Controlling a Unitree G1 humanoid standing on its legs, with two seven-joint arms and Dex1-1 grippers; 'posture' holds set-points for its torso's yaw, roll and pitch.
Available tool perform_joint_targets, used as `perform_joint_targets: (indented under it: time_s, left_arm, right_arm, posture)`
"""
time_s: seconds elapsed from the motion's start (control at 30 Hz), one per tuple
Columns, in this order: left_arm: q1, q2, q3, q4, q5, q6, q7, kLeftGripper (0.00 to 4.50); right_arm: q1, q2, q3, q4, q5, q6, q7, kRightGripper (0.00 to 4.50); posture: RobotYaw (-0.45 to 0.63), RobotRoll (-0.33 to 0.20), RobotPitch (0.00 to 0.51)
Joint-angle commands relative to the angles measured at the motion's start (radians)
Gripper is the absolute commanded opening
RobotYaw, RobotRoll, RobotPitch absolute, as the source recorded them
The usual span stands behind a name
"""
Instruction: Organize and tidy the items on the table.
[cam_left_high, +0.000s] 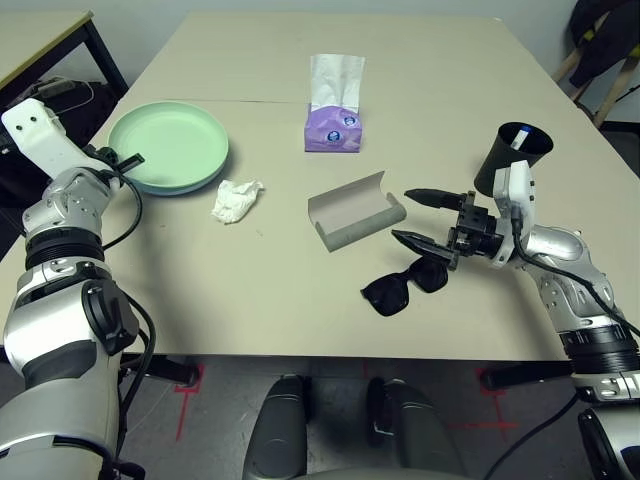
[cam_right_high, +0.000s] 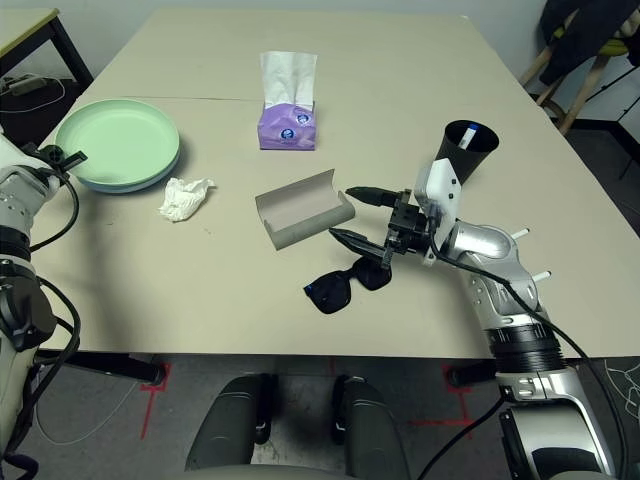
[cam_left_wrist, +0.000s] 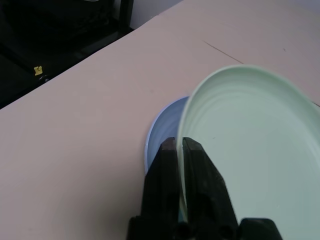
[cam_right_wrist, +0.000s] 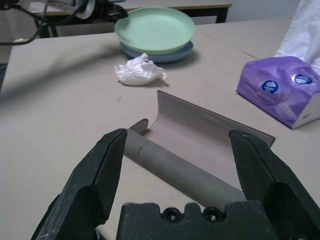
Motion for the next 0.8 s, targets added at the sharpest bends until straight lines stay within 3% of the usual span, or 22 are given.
perform_joint_targets:
  time_s: [0.03, 0.3, 0.4, 0.53, 0.63, 0.8]
  left_arm:
    - [-0.020, -0.004, 0.000, 0.022, 0.004, -0.017, 0.016, 1.48]
    - [-0.030, -0.021, 0.005, -0.018, -0.013, -0.059, 0.001, 4.46]
    - [0.016, -0.035, -0.055, -0.169, -0.021, -0.095, -0.193, 4.46]
    - [0.199, -0.017, -0.180, -0.488, -0.060, 0.000, -0.515, 4.46]
    - [0.302, 0.004, -0.215, -0.716, -0.121, 0.170, -0.579, 4.46]
    - [0.412, 0.090, -0.296, -0.863, -0.089, 0.261, -0.680, 4.46]
  right_arm:
    - [0.005, 0.005, -0.015, -0.022, 0.015, 0.011, -0.013, 4.50]
    - [0.007, 0.012, -0.017, -0.029, 0.023, 0.007, -0.019, 4.50]
    - [0.010, 0.013, -0.020, -0.030, 0.021, 0.006, -0.028, 4.50]
    - [0.020, 0.018, -0.028, -0.038, 0.016, 0.015, -0.066, 4.50]
    - [0.029, 0.019, -0.031, -0.055, 0.025, 0.024, -0.078, 4.50]
    - [0.033, 0.014, -0.024, -0.071, 0.030, 0.038, -0.070, 4.50]
  posture:
    - [0.09, 0.000, 0.129]
    - [0.08, 0.000, 0.127]
    - [0.08, 0.000, 0.127]
    - [0.09, 0.000, 0.131]
    - [0.10, 0.000, 0.135]
    - [0.11, 0.000, 0.133]
